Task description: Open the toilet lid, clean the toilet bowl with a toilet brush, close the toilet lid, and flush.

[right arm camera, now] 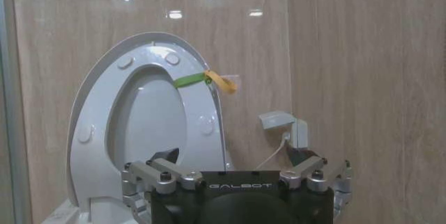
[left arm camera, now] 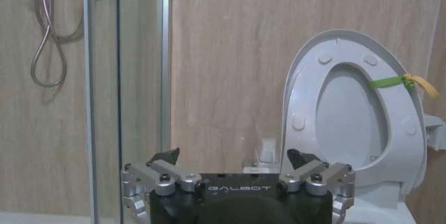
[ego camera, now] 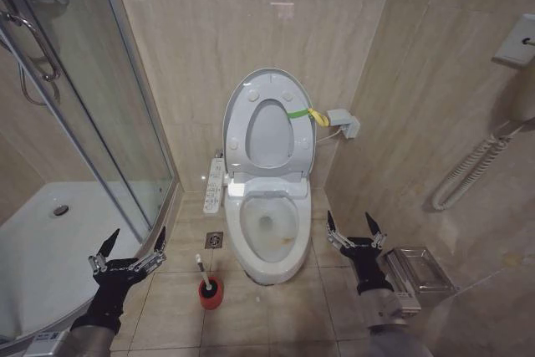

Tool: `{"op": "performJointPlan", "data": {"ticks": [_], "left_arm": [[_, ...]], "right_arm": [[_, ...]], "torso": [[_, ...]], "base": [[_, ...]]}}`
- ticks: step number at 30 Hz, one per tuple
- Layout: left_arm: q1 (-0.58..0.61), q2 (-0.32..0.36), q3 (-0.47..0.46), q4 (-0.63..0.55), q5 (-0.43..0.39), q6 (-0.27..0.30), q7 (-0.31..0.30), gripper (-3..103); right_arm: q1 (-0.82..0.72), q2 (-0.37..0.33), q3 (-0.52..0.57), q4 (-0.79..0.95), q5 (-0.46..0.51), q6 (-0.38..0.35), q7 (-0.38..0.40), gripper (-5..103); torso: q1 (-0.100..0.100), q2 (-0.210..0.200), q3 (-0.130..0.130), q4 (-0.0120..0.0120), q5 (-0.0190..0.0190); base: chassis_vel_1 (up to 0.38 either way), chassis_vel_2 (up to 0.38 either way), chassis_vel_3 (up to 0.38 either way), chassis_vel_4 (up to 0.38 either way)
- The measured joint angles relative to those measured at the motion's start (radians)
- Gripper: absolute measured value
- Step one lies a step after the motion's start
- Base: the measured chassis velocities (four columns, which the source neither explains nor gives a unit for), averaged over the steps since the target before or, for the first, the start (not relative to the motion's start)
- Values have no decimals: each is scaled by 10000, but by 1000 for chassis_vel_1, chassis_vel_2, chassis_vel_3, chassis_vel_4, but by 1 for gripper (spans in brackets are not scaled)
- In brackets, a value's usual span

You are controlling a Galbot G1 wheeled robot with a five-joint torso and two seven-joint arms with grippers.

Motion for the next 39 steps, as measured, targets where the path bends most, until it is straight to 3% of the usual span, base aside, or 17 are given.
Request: {"op": "performJointPlan", "data": {"ticks": [39], "left_arm": [[0,0,0,0,0,0,0,100]], "right_arm": [[-4,-3,5,16,15,-24,18,100]], "torso": [[0,0,0,0,0]], "base": [[0,0,0,0]]}}
